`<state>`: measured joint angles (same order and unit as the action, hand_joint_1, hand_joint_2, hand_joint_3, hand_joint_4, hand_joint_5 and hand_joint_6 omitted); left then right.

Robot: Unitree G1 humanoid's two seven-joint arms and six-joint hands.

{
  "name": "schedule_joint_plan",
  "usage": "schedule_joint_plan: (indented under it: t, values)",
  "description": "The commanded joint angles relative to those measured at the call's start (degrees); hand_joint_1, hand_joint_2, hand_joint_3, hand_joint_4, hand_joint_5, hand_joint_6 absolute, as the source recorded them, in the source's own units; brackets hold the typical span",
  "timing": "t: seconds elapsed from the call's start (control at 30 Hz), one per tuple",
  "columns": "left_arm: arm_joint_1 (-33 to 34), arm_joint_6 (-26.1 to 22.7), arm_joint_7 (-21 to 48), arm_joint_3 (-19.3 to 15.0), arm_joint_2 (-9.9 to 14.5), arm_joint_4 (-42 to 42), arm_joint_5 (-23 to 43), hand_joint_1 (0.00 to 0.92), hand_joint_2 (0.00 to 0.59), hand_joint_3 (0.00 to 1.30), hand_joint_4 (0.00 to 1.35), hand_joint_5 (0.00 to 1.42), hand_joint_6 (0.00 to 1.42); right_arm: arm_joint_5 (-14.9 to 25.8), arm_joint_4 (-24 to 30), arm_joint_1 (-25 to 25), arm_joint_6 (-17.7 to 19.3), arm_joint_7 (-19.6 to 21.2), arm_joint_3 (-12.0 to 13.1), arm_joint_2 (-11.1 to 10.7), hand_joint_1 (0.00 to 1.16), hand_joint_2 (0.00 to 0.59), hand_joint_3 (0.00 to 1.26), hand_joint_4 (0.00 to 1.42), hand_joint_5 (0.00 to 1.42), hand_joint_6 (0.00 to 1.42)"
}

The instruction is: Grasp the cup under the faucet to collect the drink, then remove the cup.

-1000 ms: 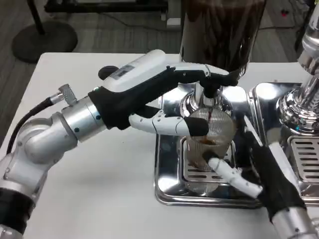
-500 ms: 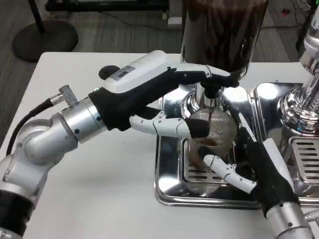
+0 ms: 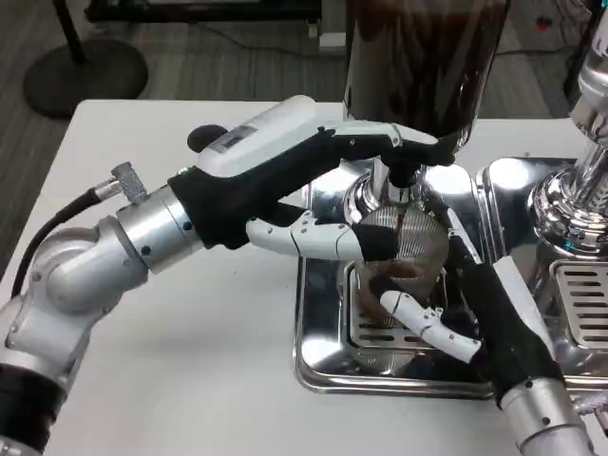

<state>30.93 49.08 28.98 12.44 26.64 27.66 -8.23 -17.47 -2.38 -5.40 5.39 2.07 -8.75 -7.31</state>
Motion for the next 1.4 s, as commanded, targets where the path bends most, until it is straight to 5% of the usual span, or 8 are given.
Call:
schedule_joint_plan:
  t: [0.03,0.73,1.4]
  values:
    - [-1.8,-0.2,1.9,1.1,1.1,-0.6,-0.7,0.0,0.094,0.31,0.28,0.26,0.26,-0.5,-0.9,1.0,0.6,0.5,-0.3,0.0,0.54,0.181,0.0,0.0,0.0,0.06]
    - [-2.1,-0.4,1.5,1.0,1.3,-0.5,-0.9,0.0,0.105,0.32,0.28,0.26,0.26,-2.6,-2.5,2.2,0.3,3.0,-0.8,0.2,0.64,0.169,0.0,0.0,0.0,0.15]
    - [-3.5,0.0,-3.7,-5.9,0.6,-0.6,1.9,0.0,0.061,0.23,0.19,0.25,0.3,-2.4,-2.9,2.7,0.3,3.2,-0.9,0.5,0.63,0.168,0.0,0.0,0.0,0.18]
